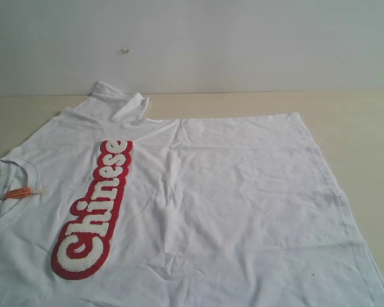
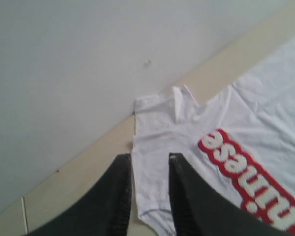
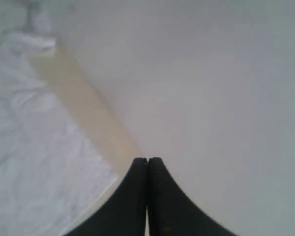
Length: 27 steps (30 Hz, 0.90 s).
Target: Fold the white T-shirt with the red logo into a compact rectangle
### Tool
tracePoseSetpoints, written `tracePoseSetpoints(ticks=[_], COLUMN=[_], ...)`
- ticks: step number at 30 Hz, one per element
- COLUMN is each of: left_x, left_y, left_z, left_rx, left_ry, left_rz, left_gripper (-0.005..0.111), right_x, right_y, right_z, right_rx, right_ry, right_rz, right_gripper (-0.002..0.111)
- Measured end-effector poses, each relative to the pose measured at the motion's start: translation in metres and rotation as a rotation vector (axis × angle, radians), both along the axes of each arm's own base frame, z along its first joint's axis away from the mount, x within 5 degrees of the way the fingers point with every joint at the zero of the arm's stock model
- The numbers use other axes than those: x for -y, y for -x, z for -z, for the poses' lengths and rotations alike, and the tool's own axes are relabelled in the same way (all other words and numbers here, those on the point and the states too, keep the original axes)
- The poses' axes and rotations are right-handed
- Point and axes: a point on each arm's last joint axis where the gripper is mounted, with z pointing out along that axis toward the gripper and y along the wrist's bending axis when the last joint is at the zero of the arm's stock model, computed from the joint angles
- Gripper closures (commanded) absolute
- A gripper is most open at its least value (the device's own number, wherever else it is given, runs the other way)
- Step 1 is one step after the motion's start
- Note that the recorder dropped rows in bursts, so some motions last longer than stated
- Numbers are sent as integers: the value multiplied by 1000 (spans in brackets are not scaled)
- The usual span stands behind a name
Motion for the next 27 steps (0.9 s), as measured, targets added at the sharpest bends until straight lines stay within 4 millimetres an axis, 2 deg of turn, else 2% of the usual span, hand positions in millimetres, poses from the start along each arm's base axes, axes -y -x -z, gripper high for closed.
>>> tracePoseSetpoints(ticks=[1,4,7,12,16,18,20,21,25,27], left_x=[3,9,16,33,46,50,52,52,50,49], left_y=[-10,-25,-36,-52,-58,-59,-59,-59,-59,-58], left_z=[11,31,50,86,115,128,138,141,150,156], left_rx=[-60,-168,-274,-445,-555,-602,-638,-651,-669,-681], left_ry=[-61,-156,-236,-362,-383,-389,-390,-390,-405,-403], left_rz=[56,166,273,485,564,587,599,601,597,588], left_gripper=[78,78,78,78,78,70,56,48,22,14], right_x=[-5,-12,-16,-16,-16,-17,-19,-19,-24,-25], right_y=[-7,-18,-27,-37,-41,-42,-43,-43,-44,-46], right_z=[17,46,70,113,142,149,151,151,150,149], right_rx=[-114,-279,-420,-663,-797,-830,-829,-828,-819,-796], right_ry=[68,162,198,244,227,197,153,139,103,91], right_rz=[-77,-224,-295,-327,-298,-275,-245,-238,-235,-232], right_gripper=[108,108,108,108,108,104,92,82,23,2])
